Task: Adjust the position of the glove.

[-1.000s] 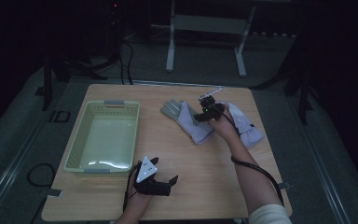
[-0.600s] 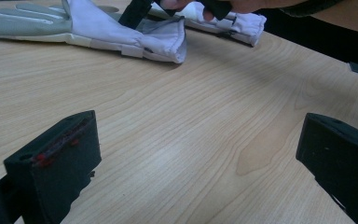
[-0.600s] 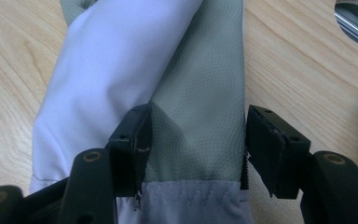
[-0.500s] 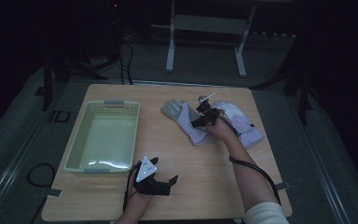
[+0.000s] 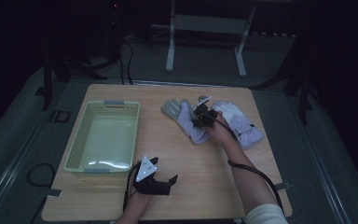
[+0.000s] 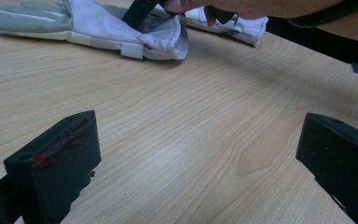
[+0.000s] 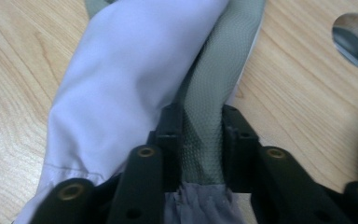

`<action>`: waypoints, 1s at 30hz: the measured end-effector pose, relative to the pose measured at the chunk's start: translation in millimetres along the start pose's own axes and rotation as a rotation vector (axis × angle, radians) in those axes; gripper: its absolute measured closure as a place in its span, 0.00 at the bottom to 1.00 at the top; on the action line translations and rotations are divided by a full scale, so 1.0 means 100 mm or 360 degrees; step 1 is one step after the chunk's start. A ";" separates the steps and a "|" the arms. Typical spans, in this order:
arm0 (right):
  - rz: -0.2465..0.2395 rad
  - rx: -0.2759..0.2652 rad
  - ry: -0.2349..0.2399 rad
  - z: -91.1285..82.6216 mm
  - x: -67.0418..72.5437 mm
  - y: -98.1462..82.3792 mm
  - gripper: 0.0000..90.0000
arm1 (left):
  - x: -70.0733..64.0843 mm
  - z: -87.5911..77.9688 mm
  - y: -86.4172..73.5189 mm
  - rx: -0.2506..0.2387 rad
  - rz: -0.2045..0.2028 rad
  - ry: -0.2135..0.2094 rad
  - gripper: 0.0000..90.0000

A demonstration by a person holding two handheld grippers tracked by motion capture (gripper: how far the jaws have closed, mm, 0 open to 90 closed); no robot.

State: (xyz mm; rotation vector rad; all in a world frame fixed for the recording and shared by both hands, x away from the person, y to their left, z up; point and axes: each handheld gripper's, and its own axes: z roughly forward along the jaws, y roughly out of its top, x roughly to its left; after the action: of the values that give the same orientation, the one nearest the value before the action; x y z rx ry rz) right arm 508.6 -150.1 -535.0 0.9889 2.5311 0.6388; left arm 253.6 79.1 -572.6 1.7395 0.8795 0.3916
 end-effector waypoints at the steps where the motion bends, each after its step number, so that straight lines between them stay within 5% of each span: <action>1: 0.0040 -0.0006 -0.0008 -0.04 0.03 0.01 0.87 | 0.00 0.00 0.00 0.0000 0.0000 0.0000 0.00; 12: 0.0466 -0.0293 0.0059 -0.55 0.13 0.01 0.90 | 0.01 0.00 0.00 0.0003 -0.0011 0.0010 0.00; 16: 0.0521 -0.0453 0.0127 -0.75 0.23 -0.08 0.90 | 0.01 0.00 0.00 0.0005 -0.0008 0.0011 0.00; 26: 0.0721 -0.0678 0.0115 -1.19 0.54 -0.47 0.90 | -0.02 0.00 0.00 0.0009 0.0022 0.0031 0.00; 30: 0.0794 -0.0692 0.0092 -1.27 0.72 -0.69 0.90 | -0.02 0.00 0.00 0.0003 0.0029 0.0028 0.00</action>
State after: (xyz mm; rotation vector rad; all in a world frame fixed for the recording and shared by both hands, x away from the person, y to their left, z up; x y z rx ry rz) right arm 361.4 -180.7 -476.5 1.4438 2.0459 1.3037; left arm 252.0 78.0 -572.4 1.7494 0.8775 0.4188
